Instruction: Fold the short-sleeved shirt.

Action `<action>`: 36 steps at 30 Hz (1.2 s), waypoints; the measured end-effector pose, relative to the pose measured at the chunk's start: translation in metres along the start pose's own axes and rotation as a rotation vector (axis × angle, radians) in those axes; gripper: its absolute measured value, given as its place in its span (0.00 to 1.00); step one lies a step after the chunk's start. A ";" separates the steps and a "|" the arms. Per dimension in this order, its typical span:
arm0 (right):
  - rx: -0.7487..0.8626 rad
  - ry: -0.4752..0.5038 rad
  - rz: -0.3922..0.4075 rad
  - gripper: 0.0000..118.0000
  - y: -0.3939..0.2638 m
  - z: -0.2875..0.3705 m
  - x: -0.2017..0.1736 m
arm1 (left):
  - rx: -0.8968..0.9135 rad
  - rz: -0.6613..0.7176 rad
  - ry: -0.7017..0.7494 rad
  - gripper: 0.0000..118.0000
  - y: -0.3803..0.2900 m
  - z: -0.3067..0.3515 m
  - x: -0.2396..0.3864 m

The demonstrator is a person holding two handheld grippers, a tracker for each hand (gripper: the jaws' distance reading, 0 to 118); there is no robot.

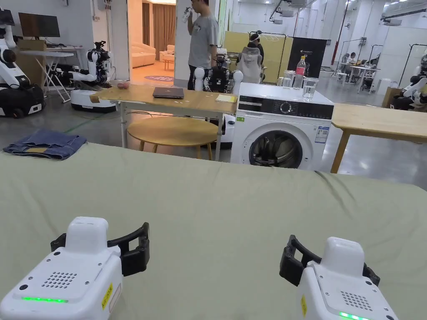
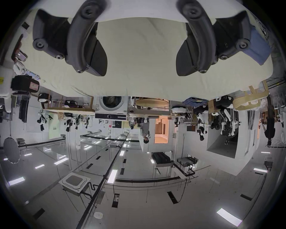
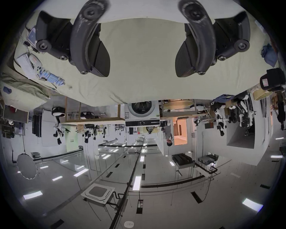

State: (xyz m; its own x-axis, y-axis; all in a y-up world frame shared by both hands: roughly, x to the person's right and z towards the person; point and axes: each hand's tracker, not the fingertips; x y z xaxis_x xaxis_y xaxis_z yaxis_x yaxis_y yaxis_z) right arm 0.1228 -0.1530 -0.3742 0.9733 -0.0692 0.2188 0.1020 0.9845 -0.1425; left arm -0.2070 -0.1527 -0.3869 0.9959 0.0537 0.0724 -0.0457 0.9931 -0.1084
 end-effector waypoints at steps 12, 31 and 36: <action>-0.070 -0.004 -0.022 0.79 0.000 -0.010 0.003 | -0.012 -0.024 0.033 0.79 -0.003 -0.006 -0.001; -0.033 -0.020 0.023 0.79 0.007 -0.011 -0.008 | -0.001 -0.061 0.047 0.79 0.003 -0.004 0.004; -0.041 -0.041 0.035 0.79 0.006 -0.014 -0.007 | 0.002 -0.067 0.051 0.79 0.003 -0.003 0.004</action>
State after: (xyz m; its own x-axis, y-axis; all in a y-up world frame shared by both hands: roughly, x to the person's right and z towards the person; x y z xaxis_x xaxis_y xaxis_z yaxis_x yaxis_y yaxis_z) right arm 0.1192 -0.1493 -0.3900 0.9673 -0.0272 0.2522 0.0770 0.9788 -0.1897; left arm -0.2034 -0.1501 -0.3901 0.9994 -0.0186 0.0289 0.0215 0.9945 -0.1028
